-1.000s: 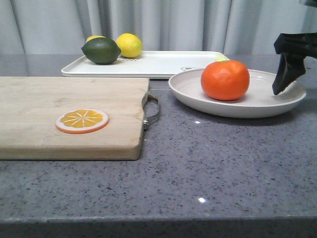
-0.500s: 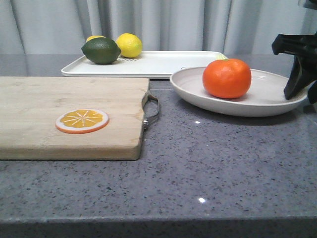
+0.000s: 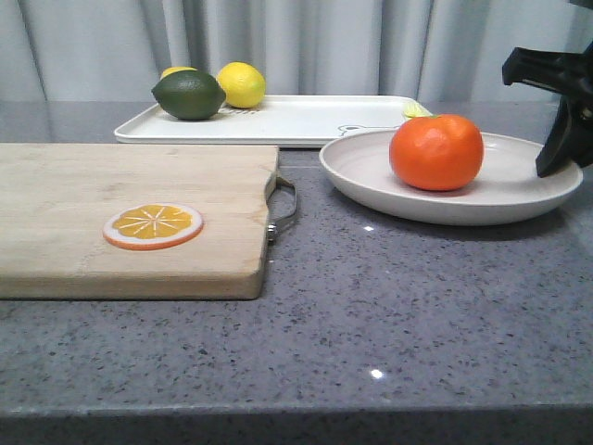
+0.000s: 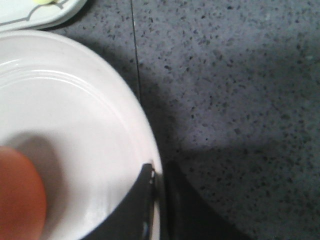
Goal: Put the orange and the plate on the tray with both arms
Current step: 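Move the right gripper down to grip the plate's rim, then lift the plate with the right gripper and lower it onto the tray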
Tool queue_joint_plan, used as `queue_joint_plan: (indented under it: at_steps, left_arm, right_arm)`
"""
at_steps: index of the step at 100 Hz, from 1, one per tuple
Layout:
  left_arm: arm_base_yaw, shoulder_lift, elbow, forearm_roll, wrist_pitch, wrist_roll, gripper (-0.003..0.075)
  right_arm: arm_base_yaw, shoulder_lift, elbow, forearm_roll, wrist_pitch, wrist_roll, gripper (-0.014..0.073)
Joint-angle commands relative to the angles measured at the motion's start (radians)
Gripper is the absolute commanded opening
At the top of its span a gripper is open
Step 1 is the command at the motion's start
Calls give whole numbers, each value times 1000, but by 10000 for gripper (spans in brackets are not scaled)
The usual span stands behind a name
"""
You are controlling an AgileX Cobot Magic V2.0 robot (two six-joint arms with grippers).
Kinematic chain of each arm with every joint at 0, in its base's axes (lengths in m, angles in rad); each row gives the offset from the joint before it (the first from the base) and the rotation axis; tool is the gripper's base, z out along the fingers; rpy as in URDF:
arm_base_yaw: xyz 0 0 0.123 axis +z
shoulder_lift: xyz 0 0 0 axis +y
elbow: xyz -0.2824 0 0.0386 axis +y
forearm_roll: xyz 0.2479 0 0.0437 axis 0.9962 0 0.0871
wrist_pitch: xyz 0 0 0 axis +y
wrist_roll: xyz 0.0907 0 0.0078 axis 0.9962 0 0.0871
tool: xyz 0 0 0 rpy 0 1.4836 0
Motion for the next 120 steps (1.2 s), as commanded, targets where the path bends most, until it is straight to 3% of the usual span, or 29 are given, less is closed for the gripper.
queue_joint_plan:
  at_steps: [1,27,53,82,120]
  left_arm:
    - [3,2,-28,-6,-51,-3,426]
    - [3,2,-28,-6,-51,-3,426]
    - [3,2,-28,-6,-51,-3,426]
    - [3,2,-28,-6,-51,-3,426]
    - [3,2,-28,-6,-51,-3,426]
  right_arm:
    - [-4,-25,-53,-6,-3,-15,-69]
    - [-4,-25,-209,21,129,-34,-69]
    - [-4,10,-409,174,141,-132,-69]
    - [-4,269,-708,375,225,-247,-67]
    - [-4,585,-1083,387,299,-247,-62]
